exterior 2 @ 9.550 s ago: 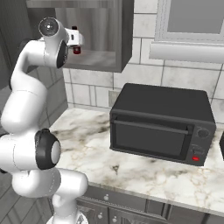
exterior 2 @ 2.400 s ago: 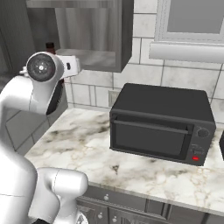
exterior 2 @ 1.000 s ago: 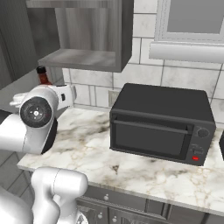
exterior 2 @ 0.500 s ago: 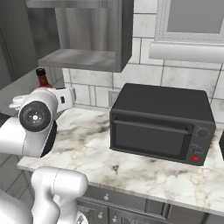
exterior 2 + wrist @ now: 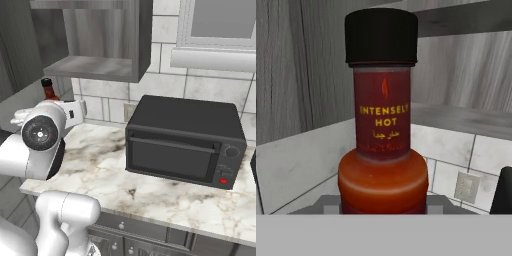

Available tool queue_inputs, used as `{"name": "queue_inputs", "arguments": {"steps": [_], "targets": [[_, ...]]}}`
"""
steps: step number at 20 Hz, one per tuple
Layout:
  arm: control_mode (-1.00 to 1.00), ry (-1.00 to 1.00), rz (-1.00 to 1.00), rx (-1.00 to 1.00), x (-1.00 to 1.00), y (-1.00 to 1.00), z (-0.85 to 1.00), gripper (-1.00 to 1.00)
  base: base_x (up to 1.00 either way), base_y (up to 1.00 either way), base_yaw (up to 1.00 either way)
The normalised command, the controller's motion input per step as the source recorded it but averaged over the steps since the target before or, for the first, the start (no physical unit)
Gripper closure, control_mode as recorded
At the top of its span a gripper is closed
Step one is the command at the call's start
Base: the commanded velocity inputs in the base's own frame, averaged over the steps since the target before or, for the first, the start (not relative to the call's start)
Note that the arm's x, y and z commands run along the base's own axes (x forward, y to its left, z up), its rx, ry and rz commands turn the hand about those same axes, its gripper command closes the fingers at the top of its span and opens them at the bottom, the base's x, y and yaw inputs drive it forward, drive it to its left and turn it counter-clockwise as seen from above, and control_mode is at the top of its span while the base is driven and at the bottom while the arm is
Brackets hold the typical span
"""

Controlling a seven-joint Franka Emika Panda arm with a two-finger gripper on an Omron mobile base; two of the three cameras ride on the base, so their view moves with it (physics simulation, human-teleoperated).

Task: Take 2 condiments from the cabinet and move them on the counter near the stove.Make sure the condiments are lined up with each other, next to each other.

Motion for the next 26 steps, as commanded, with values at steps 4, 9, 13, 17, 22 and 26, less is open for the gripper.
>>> {"name": "queue_inputs", "arguments": {"steps": [4, 9, 13, 17, 22, 26], "targets": [[1.0, 0.0, 0.0, 0.0, 0.0, 0.0, 0.0, 1.0, -0.04, 0.0, 0.0], [1.0, 0.0, 0.0, 0.0, 0.0, 0.0, 0.0, 1.0, -0.45, -0.13, 0.0], [1.0, 0.0, 0.0, 0.0, 0.0, 0.0, 0.0, 1.0, -0.56, -0.24, 0.0], [1.0, 0.0, 0.0, 0.0, 0.0, 0.0, 0.0, 1.0, -0.47, -0.33, 0.0], [1.0, 0.0, 0.0, 0.0, 0.0, 0.0, 0.0, 1.0, -0.28, -0.84, 0.0], [1.0, 0.0, 0.0, 0.0, 0.0, 0.0, 0.0, 1.0, -0.3, -1.0, -0.03]]}}
